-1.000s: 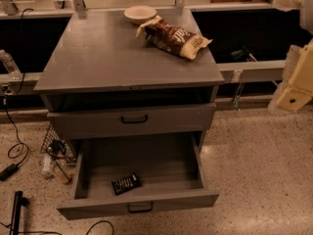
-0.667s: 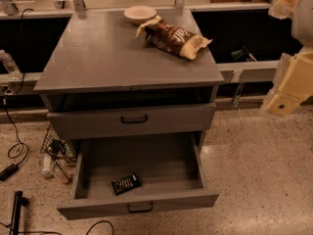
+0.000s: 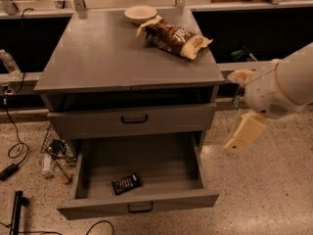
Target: Pick rxbar chocolate from middle drawer and place on counter
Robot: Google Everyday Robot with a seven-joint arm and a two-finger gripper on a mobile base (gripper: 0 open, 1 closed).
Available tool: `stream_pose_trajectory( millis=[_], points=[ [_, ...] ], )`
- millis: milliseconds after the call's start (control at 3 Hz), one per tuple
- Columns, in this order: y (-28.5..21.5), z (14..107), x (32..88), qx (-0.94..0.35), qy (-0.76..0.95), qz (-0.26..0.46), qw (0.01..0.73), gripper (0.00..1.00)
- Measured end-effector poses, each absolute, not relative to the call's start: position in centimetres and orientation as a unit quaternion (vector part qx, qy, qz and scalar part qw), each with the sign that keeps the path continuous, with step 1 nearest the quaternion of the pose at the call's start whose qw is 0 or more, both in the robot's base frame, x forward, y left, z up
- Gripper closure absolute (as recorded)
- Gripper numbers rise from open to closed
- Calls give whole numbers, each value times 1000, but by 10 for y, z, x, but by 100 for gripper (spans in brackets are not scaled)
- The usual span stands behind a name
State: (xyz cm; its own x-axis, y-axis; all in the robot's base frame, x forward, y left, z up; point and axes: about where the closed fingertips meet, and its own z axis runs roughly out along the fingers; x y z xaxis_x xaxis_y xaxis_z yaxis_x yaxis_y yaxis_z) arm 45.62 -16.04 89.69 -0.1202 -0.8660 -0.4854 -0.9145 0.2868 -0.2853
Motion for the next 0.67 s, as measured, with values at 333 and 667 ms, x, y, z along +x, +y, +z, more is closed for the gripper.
stream_pose_trajectory(
  millis=[333, 667],
  points=[
    [-101, 810, 491, -606, 701, 136, 351, 0],
    [-55, 756, 509, -632, 664, 165, 363, 0]
  ],
)
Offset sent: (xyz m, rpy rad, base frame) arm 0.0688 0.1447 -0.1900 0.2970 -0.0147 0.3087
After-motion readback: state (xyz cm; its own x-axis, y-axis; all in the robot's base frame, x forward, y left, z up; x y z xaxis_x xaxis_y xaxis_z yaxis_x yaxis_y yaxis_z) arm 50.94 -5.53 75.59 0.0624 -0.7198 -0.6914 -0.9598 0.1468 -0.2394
